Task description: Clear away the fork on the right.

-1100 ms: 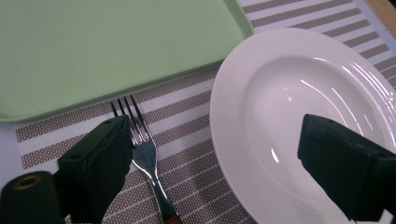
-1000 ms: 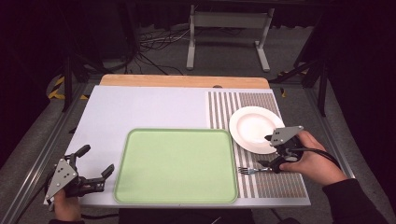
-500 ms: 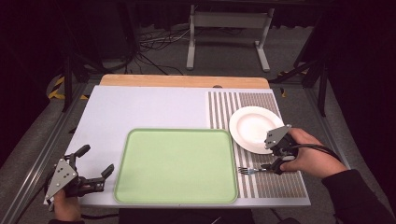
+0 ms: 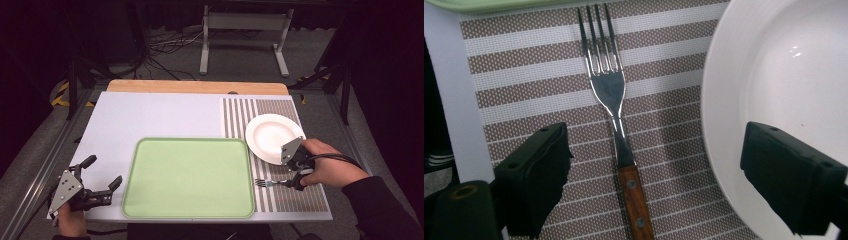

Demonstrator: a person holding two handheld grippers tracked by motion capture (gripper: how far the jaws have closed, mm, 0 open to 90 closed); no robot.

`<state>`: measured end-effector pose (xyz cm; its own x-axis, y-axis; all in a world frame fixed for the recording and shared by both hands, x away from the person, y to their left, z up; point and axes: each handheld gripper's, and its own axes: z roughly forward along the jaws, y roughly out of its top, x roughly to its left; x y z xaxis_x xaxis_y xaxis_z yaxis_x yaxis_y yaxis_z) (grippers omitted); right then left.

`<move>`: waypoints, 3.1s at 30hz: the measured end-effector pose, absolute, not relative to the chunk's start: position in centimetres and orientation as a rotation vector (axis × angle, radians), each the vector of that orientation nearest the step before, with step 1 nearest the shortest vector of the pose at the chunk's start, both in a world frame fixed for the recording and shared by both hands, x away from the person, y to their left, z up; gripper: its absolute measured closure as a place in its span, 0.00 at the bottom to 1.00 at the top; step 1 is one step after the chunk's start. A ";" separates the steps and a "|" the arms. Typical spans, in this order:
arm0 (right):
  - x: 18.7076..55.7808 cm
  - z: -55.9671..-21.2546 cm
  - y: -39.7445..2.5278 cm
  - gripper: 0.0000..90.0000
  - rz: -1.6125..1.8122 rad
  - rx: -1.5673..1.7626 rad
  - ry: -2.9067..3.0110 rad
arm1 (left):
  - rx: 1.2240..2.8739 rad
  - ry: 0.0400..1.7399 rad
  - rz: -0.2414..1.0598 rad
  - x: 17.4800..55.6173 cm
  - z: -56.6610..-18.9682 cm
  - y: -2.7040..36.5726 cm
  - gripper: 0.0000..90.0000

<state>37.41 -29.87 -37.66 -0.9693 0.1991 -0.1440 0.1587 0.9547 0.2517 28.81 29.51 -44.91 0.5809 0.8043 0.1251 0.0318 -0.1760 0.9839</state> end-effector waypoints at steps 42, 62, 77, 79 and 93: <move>38.3 -41.3 -29.7 0.86 -0.090 0.102 3.109 | 1.615 0.716 0.802 28.8 -44.9 29.5 0.00; 37.9 -40.4 -29.4 0.87 -0.072 0.110 3.086 | 1.616 0.716 0.803 28.8 -44.9 29.5 0.00; 37.9 -36.1 -28.1 0.87 0.051 0.138 3.006 | 1.616 0.716 0.800 28.9 -45.0 29.5 0.00; 37.8 -35.6 -27.6 0.87 0.061 0.130 2.994 | 1.616 0.716 0.801 28.9 -44.9 29.6 0.00; 38.3 -34.1 -23.5 0.87 0.137 0.068 2.951 | 1.617 0.714 0.800 28.9 -44.9 29.6 0.00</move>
